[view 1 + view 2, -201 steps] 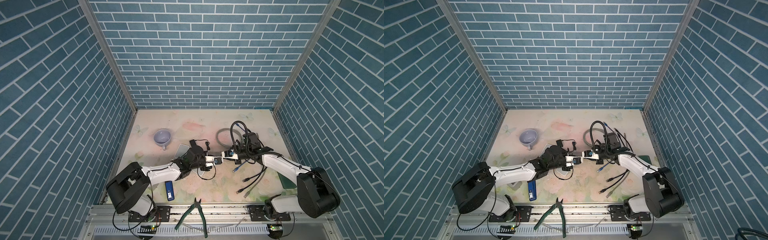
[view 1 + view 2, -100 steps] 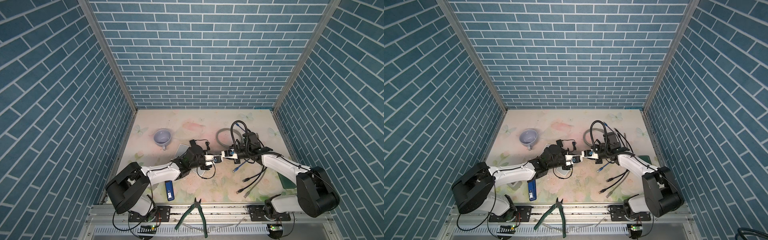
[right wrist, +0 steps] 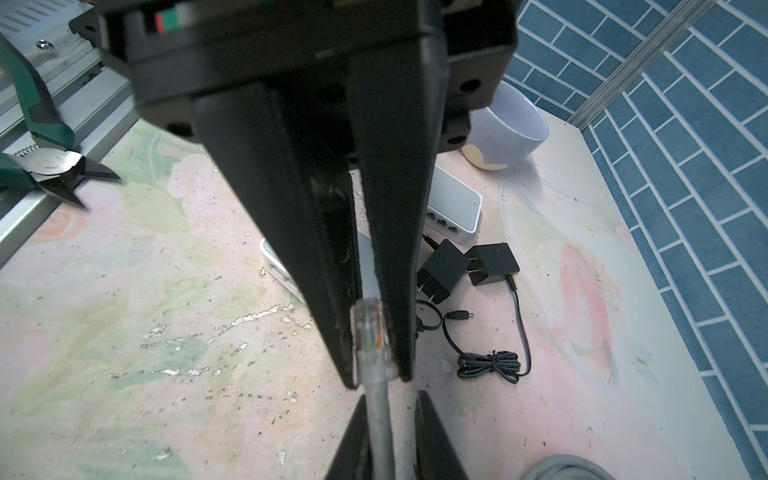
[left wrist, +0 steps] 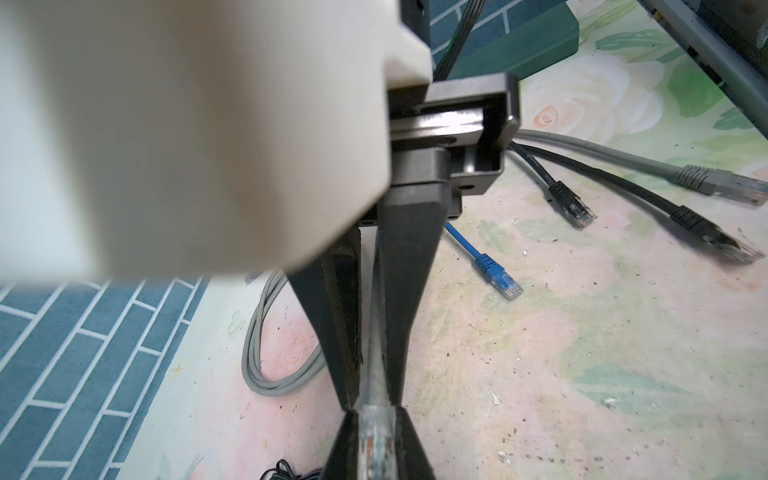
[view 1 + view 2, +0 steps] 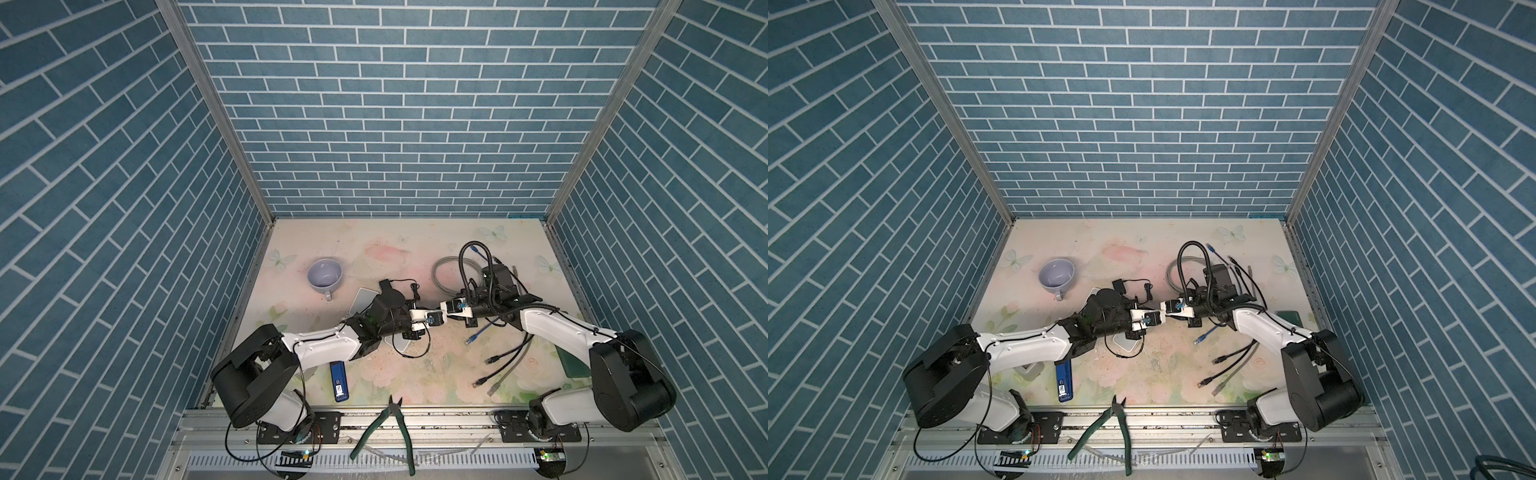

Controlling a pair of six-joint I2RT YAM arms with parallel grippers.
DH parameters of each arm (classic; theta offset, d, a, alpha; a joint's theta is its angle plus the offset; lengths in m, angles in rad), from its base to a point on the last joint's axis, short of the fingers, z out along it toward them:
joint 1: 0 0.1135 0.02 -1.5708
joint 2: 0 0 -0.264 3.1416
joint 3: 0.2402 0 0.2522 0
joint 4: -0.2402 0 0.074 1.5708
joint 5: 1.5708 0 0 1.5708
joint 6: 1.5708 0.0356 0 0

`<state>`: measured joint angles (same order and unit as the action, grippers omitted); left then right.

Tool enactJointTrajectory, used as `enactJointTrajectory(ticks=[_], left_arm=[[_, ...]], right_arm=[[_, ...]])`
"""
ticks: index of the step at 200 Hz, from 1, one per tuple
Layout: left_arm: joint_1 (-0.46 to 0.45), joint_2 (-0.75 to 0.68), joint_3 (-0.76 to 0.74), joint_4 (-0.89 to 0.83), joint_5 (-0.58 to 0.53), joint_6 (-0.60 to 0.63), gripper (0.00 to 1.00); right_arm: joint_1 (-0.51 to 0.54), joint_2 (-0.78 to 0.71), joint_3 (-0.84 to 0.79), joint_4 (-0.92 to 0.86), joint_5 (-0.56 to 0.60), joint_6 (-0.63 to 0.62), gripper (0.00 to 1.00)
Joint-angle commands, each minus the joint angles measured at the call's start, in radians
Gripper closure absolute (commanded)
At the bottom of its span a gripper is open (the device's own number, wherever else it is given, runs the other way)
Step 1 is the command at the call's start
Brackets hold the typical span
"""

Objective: Insert the plug into the switch port

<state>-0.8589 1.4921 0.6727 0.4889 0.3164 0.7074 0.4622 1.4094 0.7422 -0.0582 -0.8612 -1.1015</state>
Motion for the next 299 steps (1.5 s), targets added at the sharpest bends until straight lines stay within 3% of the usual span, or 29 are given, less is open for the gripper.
enactJointTrajectory(ticks=[1,79,168,248,263,278,299], left_arm=[[-0.002,0.018,-0.005,-0.025,-0.010,-0.016,0.84],[0.012,0.022,-0.029,-0.012,-0.030,-0.045,0.84],[0.020,0.045,-0.035,0.026,-0.029,-0.075,0.84],[0.021,0.073,-0.028,0.070,-0.030,-0.107,0.84],[0.021,0.078,-0.030,0.074,-0.031,-0.109,0.84],[0.021,0.081,-0.037,0.087,-0.036,-0.118,0.80],[0.021,0.081,-0.060,0.131,-0.057,-0.141,0.70]], right_arm=[[0.033,-0.024,0.000,0.028,-0.068,0.009,0.80],[0.035,-0.074,-0.008,-0.006,0.003,0.008,0.79],[0.035,-0.079,-0.020,-0.002,-0.048,0.008,0.74],[0.036,-0.076,-0.037,0.048,-0.105,0.026,0.83],[0.036,-0.082,-0.040,0.061,-0.115,0.031,0.90],[0.036,-0.083,-0.037,0.064,-0.117,0.036,1.00],[0.036,-0.075,-0.028,0.051,-0.106,0.043,1.00]])
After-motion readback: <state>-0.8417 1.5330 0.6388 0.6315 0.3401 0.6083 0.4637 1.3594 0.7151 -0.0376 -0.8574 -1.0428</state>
